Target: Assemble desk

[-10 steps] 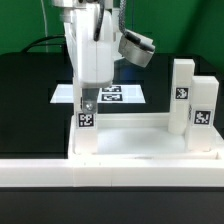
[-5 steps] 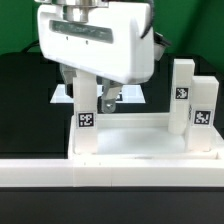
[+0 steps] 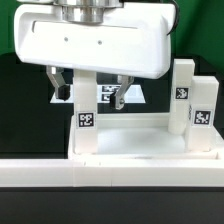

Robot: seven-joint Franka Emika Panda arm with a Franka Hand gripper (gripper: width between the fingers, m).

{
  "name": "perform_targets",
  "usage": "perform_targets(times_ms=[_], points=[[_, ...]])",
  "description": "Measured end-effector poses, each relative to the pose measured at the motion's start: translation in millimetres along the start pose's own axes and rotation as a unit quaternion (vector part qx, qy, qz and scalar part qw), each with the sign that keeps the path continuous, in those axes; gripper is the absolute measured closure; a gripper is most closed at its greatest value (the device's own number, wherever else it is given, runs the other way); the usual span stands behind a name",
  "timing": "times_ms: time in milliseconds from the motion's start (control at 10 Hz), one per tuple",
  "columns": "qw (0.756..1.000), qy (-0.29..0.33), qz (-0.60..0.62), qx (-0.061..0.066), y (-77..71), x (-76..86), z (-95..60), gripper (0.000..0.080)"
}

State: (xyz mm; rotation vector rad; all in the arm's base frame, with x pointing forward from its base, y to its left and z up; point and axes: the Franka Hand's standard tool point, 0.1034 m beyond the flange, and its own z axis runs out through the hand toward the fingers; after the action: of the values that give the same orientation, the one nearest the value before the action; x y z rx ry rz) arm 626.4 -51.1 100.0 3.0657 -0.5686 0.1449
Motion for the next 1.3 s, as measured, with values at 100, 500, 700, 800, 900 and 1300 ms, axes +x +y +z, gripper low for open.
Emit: perform_targets(times_ms=[100,500,700,800,900,1300], points=[[0.999,0.000,-0.042,0.000,0.7,-0.2,0.4,0.0150],[0.984,0.000,-0.179,-0.001,4.9,0.5,1.1,0.0150],[0.983,0.000,-0.185,-0.002,5.6,0.4,2.0,0.0271],[0.983,0.000,-0.183,-0.002,5.7,0.4,1.9,0.0440],[0.984,0.000,-0.179,-0.001,5.5,0.5,1.8,0.0440],[0.993,-0.001,-0.115,0.000,6.2,0.3,1.8,0.0508]])
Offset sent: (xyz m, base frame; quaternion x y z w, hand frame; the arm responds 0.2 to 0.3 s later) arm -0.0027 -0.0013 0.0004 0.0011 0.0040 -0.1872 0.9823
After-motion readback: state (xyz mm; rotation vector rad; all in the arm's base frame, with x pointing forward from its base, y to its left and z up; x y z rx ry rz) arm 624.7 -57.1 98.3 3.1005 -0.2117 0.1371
